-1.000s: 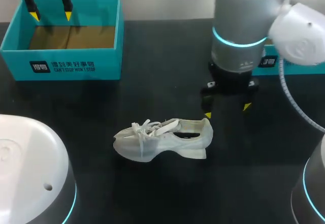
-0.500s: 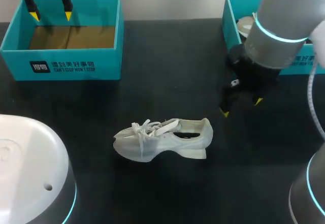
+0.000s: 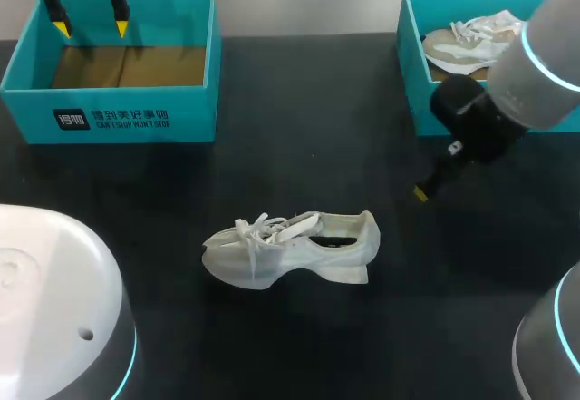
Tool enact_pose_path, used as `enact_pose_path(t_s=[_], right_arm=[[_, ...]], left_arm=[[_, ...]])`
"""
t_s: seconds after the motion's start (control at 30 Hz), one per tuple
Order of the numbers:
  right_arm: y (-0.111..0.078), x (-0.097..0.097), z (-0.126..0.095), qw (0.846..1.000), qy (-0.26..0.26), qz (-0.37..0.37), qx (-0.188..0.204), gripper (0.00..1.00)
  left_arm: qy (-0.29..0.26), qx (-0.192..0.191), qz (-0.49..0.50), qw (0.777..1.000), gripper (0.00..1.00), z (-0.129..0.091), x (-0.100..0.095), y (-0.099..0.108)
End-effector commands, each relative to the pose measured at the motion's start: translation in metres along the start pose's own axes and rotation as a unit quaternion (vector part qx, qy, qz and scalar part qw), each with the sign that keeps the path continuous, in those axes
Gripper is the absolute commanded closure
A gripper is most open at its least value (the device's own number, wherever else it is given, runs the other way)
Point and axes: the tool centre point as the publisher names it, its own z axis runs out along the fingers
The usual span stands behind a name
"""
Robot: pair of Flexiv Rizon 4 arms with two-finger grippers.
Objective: Take the shoe out of the shoebox, open the shoe tongue, remove and reinsert the insole, then place the shoe into the shoebox
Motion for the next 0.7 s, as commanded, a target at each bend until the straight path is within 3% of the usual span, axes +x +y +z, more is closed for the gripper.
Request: enact_pose_path(t_s=[0.03,0.27,0.3,0.43,0.5,0.63,0.7], right_arm=[[-0.01,-0.006,0.003,0.995,0.056,-0.001,-0.087,0.0],[-0.01,-0.006,0.003,0.995,0.056,-0.001,-0.087,0.0],[-0.01,-0.005,0.008,0.995,0.006,-0.024,-0.092,0.0],[-0.026,-0.013,0.021,0.981,0.008,-0.095,-0.166,0.0],[-0.033,-0.024,0.023,0.978,0.001,-0.096,-0.188,0.0],[-0.042,-0.036,0.025,0.959,0.049,-0.14,-0.241,0.0],[-0.046,-0.043,0.027,0.951,0.114,-0.171,-0.229,0.0]], left_arm=[[0.0,0.0,0.0,1.0,0.0,0.0,0.0,0.0],[0.0,0.0,0.0,1.0,0.0,0.0,0.0,0.0],[0.0,0.0,0.0,1.0,0.0,0.0,0.0,0.0],[0.0,0.0,0.0,1.0,0.0,0.0,0.0,0.0],[0.0,0.0,0.0,1.0,0.0,0.0,0.0,0.0],[0.0,0.0,0.0,1.0,0.0,0.0,0.0,0.0],[0.0,0.0,0.0,1.0,0.0,0.0,0.0,0.0]])
